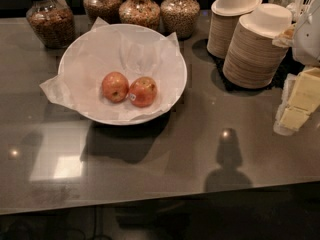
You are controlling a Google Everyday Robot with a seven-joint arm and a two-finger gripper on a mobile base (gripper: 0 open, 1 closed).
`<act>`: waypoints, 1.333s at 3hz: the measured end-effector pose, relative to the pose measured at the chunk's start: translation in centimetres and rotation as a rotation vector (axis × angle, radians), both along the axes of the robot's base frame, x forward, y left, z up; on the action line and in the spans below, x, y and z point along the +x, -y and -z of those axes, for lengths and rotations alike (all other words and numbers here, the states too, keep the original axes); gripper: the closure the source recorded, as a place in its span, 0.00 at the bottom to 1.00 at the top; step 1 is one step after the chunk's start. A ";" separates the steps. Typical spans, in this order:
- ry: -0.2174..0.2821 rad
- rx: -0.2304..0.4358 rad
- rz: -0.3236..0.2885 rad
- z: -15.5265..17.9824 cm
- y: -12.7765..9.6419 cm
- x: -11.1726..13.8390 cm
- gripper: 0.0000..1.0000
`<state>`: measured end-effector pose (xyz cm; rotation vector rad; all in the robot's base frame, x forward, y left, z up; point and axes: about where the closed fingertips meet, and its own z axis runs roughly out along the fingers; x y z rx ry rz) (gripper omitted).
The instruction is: Pick apple from white bowl
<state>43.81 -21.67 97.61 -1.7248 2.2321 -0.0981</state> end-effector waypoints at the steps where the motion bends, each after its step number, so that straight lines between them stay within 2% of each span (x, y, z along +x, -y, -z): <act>1: 0.000 0.000 0.000 0.0 0.0 0.0 0.00; 2: 0.013 0.014 -0.017 -0.9 -1.0 2.0 0.00; 3: 0.003 0.018 -0.033 -1.4 -3.8 7.6 0.00; 4: 0.006 0.006 -0.136 -2.4 -9.5 13.6 0.00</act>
Offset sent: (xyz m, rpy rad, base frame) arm 0.0475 0.0219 0.0177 0.0326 -0.0103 0.0413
